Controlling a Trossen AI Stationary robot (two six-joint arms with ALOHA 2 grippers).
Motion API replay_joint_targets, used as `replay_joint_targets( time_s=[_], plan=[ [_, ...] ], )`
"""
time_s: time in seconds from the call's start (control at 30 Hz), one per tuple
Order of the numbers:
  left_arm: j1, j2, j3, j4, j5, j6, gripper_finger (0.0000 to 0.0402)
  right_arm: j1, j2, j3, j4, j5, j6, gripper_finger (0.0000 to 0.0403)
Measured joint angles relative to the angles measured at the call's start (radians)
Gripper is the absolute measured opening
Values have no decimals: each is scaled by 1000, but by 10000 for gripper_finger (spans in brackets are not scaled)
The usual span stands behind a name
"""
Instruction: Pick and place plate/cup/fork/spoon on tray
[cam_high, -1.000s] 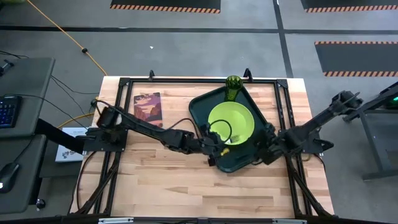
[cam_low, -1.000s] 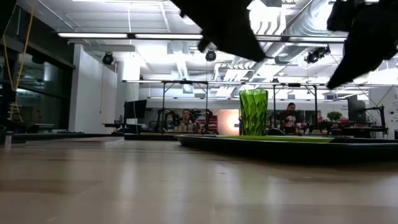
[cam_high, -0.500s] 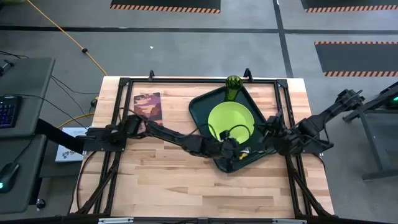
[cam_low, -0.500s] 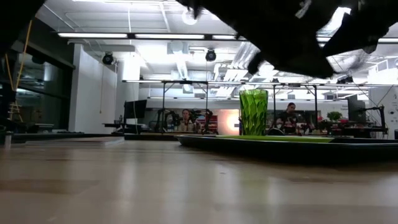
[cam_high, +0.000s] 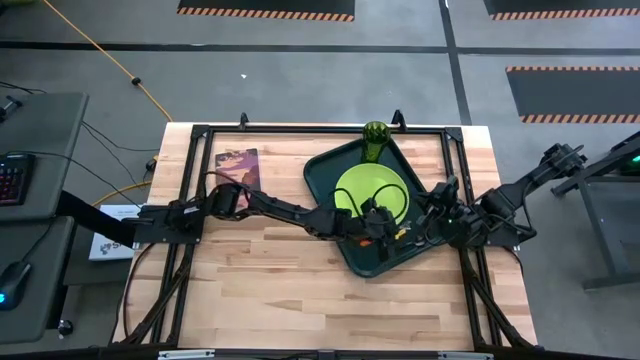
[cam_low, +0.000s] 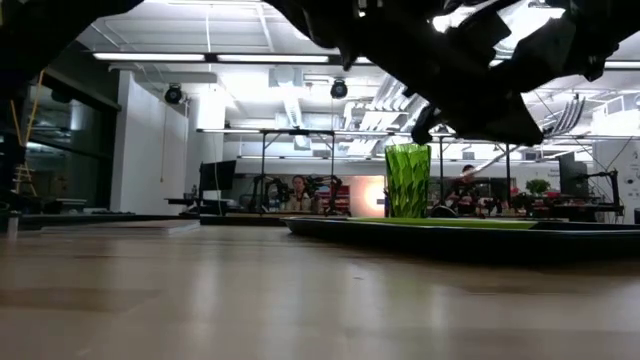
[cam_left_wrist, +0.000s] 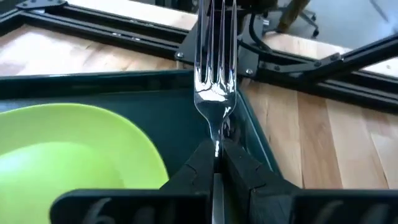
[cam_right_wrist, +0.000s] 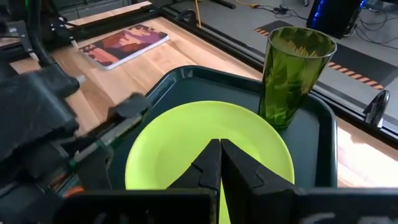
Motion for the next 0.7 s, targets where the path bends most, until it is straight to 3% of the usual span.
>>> replay_joint_targets(
  time_s=[0.23,0.7],
  plan=[
    [5,64,0,113,89,-70,5,0,1,0,0,8,0,0],
    [7,122,-1,145,47,-77,5,0,1,0,-4,19,0,0]
  ],
)
